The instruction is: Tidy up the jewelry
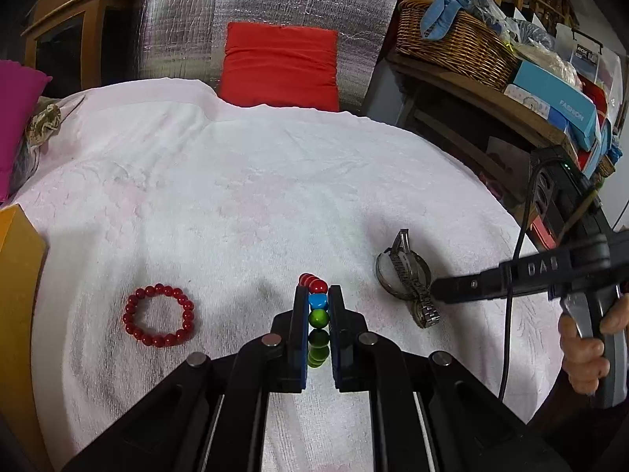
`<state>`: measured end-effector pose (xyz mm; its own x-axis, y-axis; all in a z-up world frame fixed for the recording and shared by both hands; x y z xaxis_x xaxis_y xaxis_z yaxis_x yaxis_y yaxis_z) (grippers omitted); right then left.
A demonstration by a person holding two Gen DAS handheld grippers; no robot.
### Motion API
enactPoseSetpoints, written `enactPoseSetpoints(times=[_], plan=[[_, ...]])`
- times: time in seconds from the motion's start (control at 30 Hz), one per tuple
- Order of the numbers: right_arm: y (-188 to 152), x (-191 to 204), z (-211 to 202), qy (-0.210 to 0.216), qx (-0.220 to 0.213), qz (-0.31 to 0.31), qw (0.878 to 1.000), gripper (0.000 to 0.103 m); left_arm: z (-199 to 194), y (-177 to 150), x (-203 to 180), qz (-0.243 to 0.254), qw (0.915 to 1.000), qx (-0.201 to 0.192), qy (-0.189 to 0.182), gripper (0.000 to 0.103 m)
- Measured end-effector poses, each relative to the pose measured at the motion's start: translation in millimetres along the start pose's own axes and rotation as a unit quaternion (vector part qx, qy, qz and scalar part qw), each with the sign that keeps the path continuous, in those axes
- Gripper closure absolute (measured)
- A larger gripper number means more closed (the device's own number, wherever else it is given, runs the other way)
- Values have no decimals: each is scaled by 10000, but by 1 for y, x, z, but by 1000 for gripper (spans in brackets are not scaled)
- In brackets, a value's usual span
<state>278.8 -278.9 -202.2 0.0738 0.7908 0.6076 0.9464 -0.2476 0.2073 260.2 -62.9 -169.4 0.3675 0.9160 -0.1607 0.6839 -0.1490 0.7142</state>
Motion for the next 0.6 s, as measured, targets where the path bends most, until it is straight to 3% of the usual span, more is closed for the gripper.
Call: enactPoseSetpoints(times=[0.27, 0.43, 0.53, 0.6], plan=[[-7, 8, 21, -702, -12, -213, 9973, 74, 2, 0, -2, 14, 10000, 44, -16, 93], [-13, 19, 26, -1152, -225, -792, 9899, 76, 2, 1, 0, -61, 10000, 53, -10, 93], [-15, 21, 24, -1185, -271, -875, 9887, 77, 1, 1, 2, -78, 10000, 43, -21, 93], [-13, 17, 18, -925, -245, -676, 9931, 77, 0, 1, 2, -88, 10000, 32, -23, 93]])
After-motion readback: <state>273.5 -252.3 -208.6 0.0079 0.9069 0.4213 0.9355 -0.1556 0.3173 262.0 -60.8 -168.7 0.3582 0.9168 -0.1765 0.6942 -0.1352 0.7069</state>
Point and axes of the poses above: each gripper's, at about its wrist camera, not at the fingertips, and z roughly the way its jaws point, x to its left, y to its top, the point moved 3 cm from there along z, roughly the way its jaws point, and after that the axes turned 5 degrees about y, right-handed, at the moved point
